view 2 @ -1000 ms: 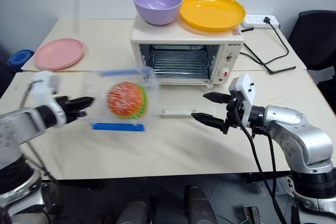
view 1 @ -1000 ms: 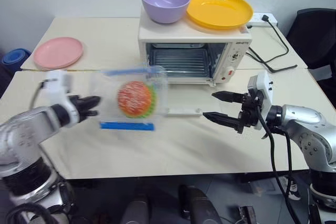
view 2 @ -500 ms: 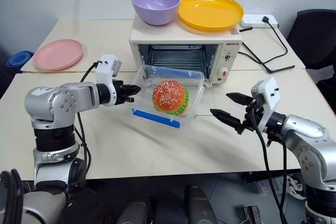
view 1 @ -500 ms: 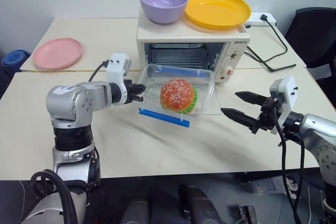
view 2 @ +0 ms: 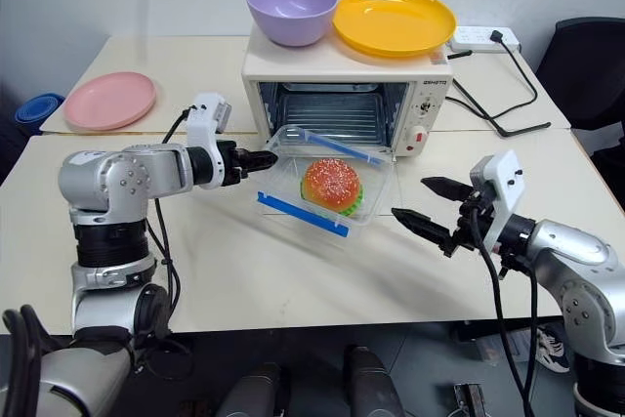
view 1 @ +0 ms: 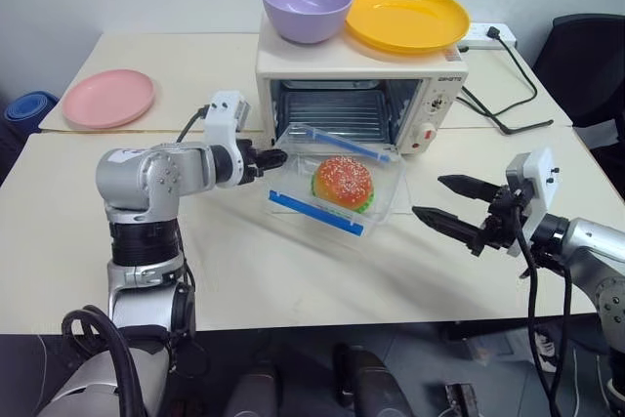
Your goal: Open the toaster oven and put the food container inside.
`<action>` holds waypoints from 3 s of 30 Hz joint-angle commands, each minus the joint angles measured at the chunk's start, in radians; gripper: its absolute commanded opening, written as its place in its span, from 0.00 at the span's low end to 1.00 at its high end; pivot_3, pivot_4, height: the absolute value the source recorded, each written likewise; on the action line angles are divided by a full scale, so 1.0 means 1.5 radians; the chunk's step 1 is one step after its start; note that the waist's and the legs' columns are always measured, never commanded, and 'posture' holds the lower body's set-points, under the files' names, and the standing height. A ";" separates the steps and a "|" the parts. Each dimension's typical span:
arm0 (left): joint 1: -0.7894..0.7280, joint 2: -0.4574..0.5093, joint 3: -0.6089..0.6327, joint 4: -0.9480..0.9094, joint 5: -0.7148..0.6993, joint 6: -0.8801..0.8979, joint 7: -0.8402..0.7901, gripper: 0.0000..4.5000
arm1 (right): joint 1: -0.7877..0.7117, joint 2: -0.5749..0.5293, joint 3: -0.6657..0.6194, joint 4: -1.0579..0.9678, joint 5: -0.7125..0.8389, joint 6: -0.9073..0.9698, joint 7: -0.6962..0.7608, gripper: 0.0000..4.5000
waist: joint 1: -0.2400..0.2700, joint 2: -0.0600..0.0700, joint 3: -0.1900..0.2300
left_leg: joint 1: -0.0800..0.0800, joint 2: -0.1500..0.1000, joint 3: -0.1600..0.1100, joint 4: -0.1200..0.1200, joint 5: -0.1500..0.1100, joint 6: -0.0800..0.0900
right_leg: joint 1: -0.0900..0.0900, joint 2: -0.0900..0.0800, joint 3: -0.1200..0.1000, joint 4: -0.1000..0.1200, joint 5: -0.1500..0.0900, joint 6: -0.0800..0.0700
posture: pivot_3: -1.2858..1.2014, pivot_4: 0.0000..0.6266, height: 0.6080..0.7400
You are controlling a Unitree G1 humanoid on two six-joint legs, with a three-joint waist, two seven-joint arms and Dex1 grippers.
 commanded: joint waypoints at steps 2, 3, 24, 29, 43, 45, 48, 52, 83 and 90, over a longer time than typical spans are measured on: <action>0.014 0.035 0.073 -0.074 -0.068 0.001 -0.059 0.63 | -0.002 -0.023 -0.035 -0.039 0.046 0.004 0.015 1.00 | 0.001 0.000 0.000 | 0.000 0.000 0.000 0.000 0.000 0.000 | 0.000 0.000 0.000 0.000 0.000 0.000 | 0.52 0.24 1.00; 0.023 0.049 0.087 -0.088 -0.088 -0.001 -0.081 0.63 | -0.001 -0.026 -0.036 -0.045 0.055 0.007 0.016 1.00 | 0.001 0.000 0.000 | 0.000 0.000 0.000 0.000 0.000 0.000 | 0.000 0.000 0.000 0.000 0.000 0.000 | 0.52 0.24 1.00; 0.222 0.281 -0.221 -0.083 -0.007 -0.434 -0.450 0.00 | -0.005 0.114 0.212 -0.032 -0.044 -0.018 -0.120 0.00 | 0.005 0.000 0.000 | 0.000 0.000 0.000 0.000 0.000 0.001 | 0.001 0.001 0.000 -0.002 -0.002 -0.002 | 0.52 0.24 1.00; 0.158 0.192 -0.257 -0.010 0.023 -0.469 -0.420 0.00 | -0.106 0.164 0.242 0.068 -0.153 -0.061 -0.186 0.00 | 0.005 0.000 0.000 | 0.000 0.000 0.000 0.000 0.000 0.002 | 0.000 0.001 0.000 -0.001 -0.001 -0.002 | 0.52 0.24 1.00; 0.004 -0.002 -0.205 0.257 0.120 -0.597 -0.215 0.00 | -0.375 0.303 0.269 0.459 -0.360 -0.260 -0.247 0.00 | 0.001 0.000 0.000 | -0.001 0.000 0.002 0.000 0.001 0.002 | -0.002 0.000 -0.001 0.002 0.000 0.000 | 0.52 0.24 1.00; -0.003 -0.007 -0.194 0.266 0.116 -0.595 -0.215 0.00 | -0.397 0.318 0.263 0.507 -0.374 -0.288 -0.253 0.00 | -0.002 0.000 0.000 | -0.001 0.000 0.002 0.000 0.001 0.002 | -0.002 -0.001 -0.001 0.002 0.000 0.000 | 0.52 0.24 1.00; 0.021 0.019 -0.181 0.210 0.104 -0.577 -0.239 0.00 | -0.391 0.316 0.255 0.494 -0.369 -0.289 -0.227 0.00 | -0.008 0.000 0.000 | -0.002 0.000 0.002 0.000 0.000 0.002 | -0.002 -0.002 -0.001 0.003 0.000 0.000 | 0.52 0.24 1.00; 0.072 0.093 -0.127 0.075 0.047 -0.499 -0.273 0.00 | -0.317 0.274 0.233 0.348 -0.318 -0.218 -0.172 0.00 | -0.012 0.000 0.000 | -0.005 0.000 0.002 -0.001 0.000 0.002 | -0.005 -0.002 0.001 0.002 0.000 0.000 | 0.52 0.24 1.00; 0.253 0.375 0.062 -0.195 -0.151 -0.399 -0.384 1.00 | -0.193 0.210 0.121 0.166 -0.182 -0.059 -0.170 0.00 | -0.012 0.001 0.001 | 0.005 0.001 0.005 -0.001 -0.001 0.002 | 0.000 0.000 0.001 0.003 -0.003 -0.001 | 0.52 0.24 1.00; 0.283 0.393 0.082 -0.195 -0.148 -0.411 -0.388 1.00 | -0.236 0.067 0.072 0.142 -0.104 0.007 -0.048 0.08 | -0.010 0.001 0.001 | 0.004 0.001 0.004 -0.002 -0.001 0.002 | 0.001 -0.001 0.001 0.001 -0.003 -0.001 | 0.52 0.24 1.00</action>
